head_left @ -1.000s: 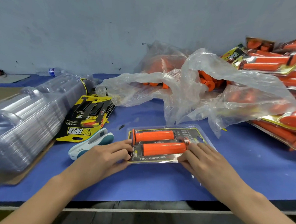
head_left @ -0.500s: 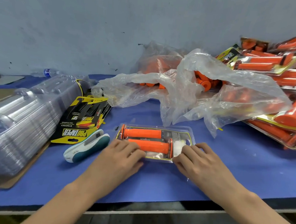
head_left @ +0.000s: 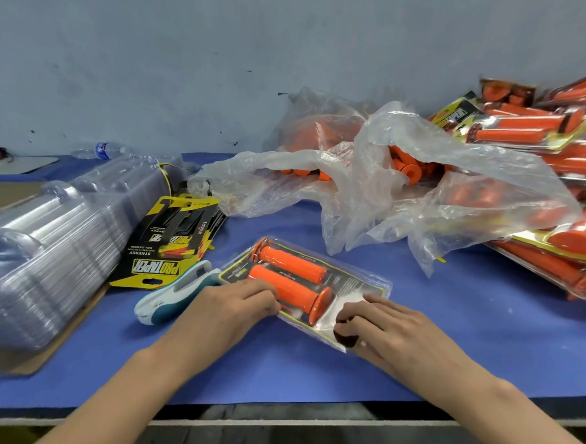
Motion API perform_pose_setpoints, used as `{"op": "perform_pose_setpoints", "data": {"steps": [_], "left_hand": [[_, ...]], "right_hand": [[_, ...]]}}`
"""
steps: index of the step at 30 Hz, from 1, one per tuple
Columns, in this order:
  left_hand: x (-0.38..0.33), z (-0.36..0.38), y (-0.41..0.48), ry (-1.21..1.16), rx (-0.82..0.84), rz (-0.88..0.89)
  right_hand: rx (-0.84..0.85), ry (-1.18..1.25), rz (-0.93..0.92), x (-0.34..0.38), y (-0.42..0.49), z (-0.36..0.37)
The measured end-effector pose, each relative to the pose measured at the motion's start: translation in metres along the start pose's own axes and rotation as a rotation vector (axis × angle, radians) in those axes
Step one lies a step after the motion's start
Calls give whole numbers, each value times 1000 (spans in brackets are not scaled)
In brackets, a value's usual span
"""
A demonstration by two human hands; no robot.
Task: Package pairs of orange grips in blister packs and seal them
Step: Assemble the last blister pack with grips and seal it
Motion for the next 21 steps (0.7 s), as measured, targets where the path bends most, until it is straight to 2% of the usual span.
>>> {"op": "perform_pose_setpoints", "data": {"steps": [4, 8, 16, 18, 21], "left_hand": [[10, -5, -1, -34, -31, -63], [2, -3, 2, -5, -58, -50], [-62, 19, 6, 138, -87, 310], [-66, 21, 8, 114, -85, 285], [-65, 21, 6, 46, -74, 221]], "right_hand": [[28, 16, 45, -2, 0, -4], [38, -3, 59, 3, 2, -4], [-3, -85, -29, 14, 7, -1], [0, -79, -41, 15, 8, 2], [66, -72, 46, 5, 7, 9]]}}
Point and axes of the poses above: each hand's wrist, its own y-axis towards the middle knuckle, its own z-axis out of the palm, x = y × z, the point moved 6 cm from there along y, towards the middle knuckle, and after that the axes turned 9 degrees about -x, right-handed, at the moved point
